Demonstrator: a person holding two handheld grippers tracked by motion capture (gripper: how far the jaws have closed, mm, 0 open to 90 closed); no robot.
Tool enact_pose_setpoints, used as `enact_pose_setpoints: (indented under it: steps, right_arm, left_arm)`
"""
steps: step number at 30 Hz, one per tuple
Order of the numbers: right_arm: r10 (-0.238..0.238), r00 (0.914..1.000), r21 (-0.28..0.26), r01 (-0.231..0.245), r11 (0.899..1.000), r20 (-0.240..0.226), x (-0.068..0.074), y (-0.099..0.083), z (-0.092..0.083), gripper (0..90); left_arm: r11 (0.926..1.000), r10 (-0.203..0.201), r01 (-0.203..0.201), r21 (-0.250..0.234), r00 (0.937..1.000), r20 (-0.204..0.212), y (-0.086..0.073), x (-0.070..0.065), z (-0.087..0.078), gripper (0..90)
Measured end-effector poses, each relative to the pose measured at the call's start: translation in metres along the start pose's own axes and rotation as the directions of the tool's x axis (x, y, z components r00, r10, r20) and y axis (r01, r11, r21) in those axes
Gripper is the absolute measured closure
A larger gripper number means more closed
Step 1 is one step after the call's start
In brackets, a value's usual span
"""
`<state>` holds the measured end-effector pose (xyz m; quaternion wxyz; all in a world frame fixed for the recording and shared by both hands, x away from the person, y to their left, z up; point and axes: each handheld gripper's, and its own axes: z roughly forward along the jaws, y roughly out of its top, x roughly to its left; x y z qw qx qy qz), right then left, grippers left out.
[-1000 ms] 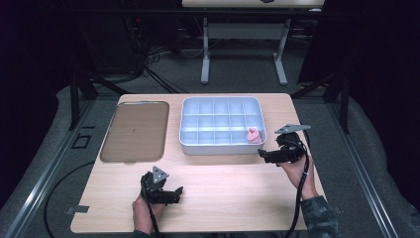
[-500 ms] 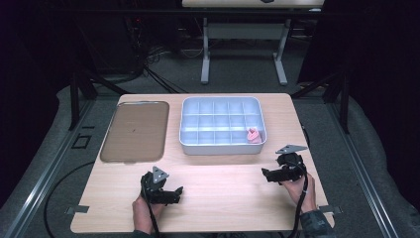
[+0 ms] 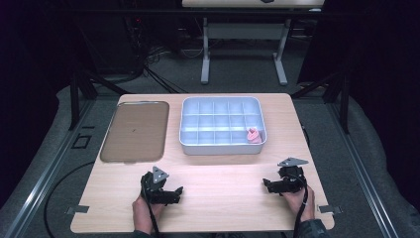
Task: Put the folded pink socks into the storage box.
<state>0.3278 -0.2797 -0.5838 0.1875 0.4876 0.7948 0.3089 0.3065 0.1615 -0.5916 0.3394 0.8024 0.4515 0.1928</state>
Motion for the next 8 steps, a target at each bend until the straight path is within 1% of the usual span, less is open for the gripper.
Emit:
enact_pose_setpoints:
  steps: [1, 2, 4, 8]
  right_arm:
    - [-0.006, 1.0000, -0.011, 0.006, 1.000, 0.002, -0.0003, -0.0017, 0.0002, 3.4]
    - [-0.001, 1.0000, -0.034, 0.001, 0.999, 0.001, -0.0003, -0.0043, 0.0009, 2.8]
    - [-0.002, 1.0000, -0.056, 0.003, 0.998, 0.003, -0.0008, -0.0070, 0.0010, 2.6]
    - [-0.001, 1.0000, -0.058, 0.002, 0.998, 0.004, -0.0008, -0.0080, 0.0009, 1.9]
  left_arm:
    - [1.0000, 0.000, 0.000, 0.000, 1.0000, 0.000, 0.0000, 0.0000, 0.0000, 3.7]
    - [1.0000, 0.000, 0.000, 0.000, 1.0000, 0.000, 0.0000, -0.0001, 0.0000, 3.7]
    - [1.0000, 0.000, 0.000, 0.000, 1.0000, -0.002, 0.0000, -0.0002, 0.0000, 3.7]
    - [1.0000, -0.001, 0.001, -0.001, 1.0000, -0.004, -0.0001, -0.0004, 0.0001, 3.7]
